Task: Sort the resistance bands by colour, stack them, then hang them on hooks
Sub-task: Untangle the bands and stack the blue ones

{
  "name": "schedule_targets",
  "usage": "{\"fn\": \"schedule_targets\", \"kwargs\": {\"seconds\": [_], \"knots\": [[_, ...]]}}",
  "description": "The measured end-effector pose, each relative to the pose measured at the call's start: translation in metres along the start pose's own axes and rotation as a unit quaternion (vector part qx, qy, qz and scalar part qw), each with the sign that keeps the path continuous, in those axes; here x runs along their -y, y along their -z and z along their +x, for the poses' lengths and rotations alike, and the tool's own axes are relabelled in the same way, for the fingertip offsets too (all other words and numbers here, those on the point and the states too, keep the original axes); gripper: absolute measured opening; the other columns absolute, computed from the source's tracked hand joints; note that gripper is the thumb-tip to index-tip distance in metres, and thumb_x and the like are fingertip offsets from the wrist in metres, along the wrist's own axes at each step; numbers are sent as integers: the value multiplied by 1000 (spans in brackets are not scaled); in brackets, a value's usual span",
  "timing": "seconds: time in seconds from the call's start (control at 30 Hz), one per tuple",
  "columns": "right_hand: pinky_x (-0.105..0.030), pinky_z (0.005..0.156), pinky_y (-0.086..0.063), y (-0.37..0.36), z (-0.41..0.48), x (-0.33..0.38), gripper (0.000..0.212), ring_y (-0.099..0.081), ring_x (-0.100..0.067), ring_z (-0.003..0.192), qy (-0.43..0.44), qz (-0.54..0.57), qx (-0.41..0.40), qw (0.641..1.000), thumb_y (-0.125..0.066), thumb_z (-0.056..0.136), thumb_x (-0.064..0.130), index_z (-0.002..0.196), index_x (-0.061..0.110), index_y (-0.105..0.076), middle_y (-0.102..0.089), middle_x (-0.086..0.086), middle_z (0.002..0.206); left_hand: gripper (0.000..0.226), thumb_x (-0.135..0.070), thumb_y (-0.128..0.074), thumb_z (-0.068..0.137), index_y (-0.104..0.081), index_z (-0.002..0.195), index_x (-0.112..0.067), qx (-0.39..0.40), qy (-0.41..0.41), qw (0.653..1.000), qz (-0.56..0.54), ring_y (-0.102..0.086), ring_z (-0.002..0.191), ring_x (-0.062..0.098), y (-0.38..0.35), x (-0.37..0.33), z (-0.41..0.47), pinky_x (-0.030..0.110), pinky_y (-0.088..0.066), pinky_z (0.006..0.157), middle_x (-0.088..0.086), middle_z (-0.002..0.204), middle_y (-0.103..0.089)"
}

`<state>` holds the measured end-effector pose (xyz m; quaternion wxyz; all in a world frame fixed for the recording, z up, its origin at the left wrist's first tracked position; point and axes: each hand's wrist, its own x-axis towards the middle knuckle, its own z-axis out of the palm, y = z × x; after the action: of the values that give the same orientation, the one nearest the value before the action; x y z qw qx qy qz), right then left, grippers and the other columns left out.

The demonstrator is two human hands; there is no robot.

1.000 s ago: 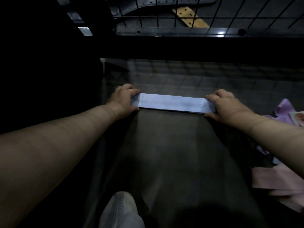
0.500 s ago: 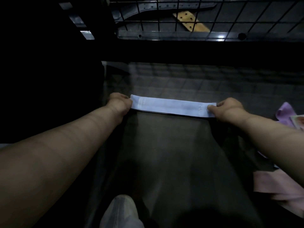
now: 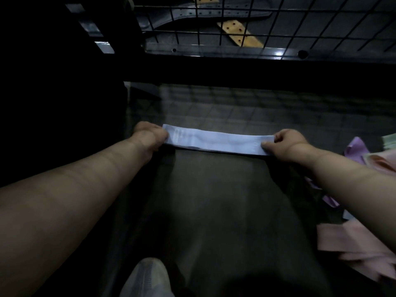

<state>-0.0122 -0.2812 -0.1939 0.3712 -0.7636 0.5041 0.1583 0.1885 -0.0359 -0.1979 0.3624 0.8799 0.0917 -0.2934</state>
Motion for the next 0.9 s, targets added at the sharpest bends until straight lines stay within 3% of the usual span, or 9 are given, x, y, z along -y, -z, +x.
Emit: {"fn": "schedule_targets", "kwargs": {"seconds": [0.13, 0.23, 0.33, 0.4, 0.5, 0.63, 0.7, 0.8, 0.9], "knots": [[-27, 71, -38, 2, 4, 3, 26, -54, -21, 78, 22, 38, -23, 999, -70, 90, 30, 75, 18, -52, -61, -7, 89, 14, -2, -64, 87, -65, 76, -10, -11, -37, 999, -12, -55, 49, 12, 0, -10, 4, 15, -42, 35, 4, 69, -59], [-27, 75, -38, -2, 11, 5, 23, -55, -24, 89, 25, 18, -31, 999, -70, 89, 31, 88, 15, -54, -63, -13, 107, 5, -10, -67, 86, -68, 90, -13, -32, -48, 998, 40, -61, 65, 23, -2, -12, 7, 28, -56, 61, 12, 86, -68], [-29, 84, -40, -4, 14, 8, 33, -57, -30, 111, 28, -29, -36, 999, -68, 90, 33, 110, 9, -57, -60, -15, 124, 13, -20, -67, 87, -69, 96, -11, -57, -74, 990, 107, -67, 93, 31, -4, -8, 5, 36, -55, 86, 15, 103, -71], [-30, 90, -42, -4, 13, 8, 44, -55, -32, 118, 31, -61, -39, 997, -65, 91, 37, 119, 5, -56, -58, -16, 128, 23, -25, -65, 89, -67, 105, -8, -66, -83, 985, 139, -65, 103, 32, -6, -6, 2, 34, -51, 91, 15, 111, -69], [-29, 87, -41, 0, 13, -4, 38, -56, -31, 113, 43, -52, -34, 997, -61, 92, 45, 109, 12, -53, -57, -15, 126, 29, -24, -63, 90, -64, 113, -6, -68, -85, 977, 182, -61, 110, 34, -8, -5, 3, 32, -45, 92, 18, 120, -65], [-36, 99, -42, 18, 0, -34, 39, -54, -35, 115, 51, -124, -1, 991, -57, 94, 45, 118, 15, -54, -47, -16, 129, 52, -33, -64, 87, -53, 130, -5, -96, -64, 963, 243, -48, 126, 40, -10, -11, -3, 40, -39, 105, 23, 138, -46], [-41, 102, -41, 31, -13, -53, 47, -49, -37, 121, 100, -262, 0, 960, -56, 93, 46, 127, 15, -50, -44, -16, 131, 58, -37, -64, 87, -48, 133, -6, -119, -85, 953, 267, -38, 132, 40, -14, -18, -15, 44, -32, 111, 22, 142, -38], [-43, 107, -29, 58, -37, -90, 59, -33, -33, 135, 214, -462, -10, 861, -52, 90, 56, 139, 23, -43, -32, -11, 147, 59, -36, -62, 87, -44, 135, -6, -118, -182, 926, 308, -32, 132, 39, -30, -30, -41, 43, -26, 111, 20, 143, -33], [-52, 114, -20, 96, -50, -132, 89, -4, -33, 150, 182, -516, 16, 837, -57, 83, 65, 154, 29, -16, -3, -13, 162, 60, -36, -63, 87, -44, 137, -9, -61, -311, 893, 320, -32, 132, 37, -57, -49, -71, 41, -26, 110, 18, 143, -32]]}}
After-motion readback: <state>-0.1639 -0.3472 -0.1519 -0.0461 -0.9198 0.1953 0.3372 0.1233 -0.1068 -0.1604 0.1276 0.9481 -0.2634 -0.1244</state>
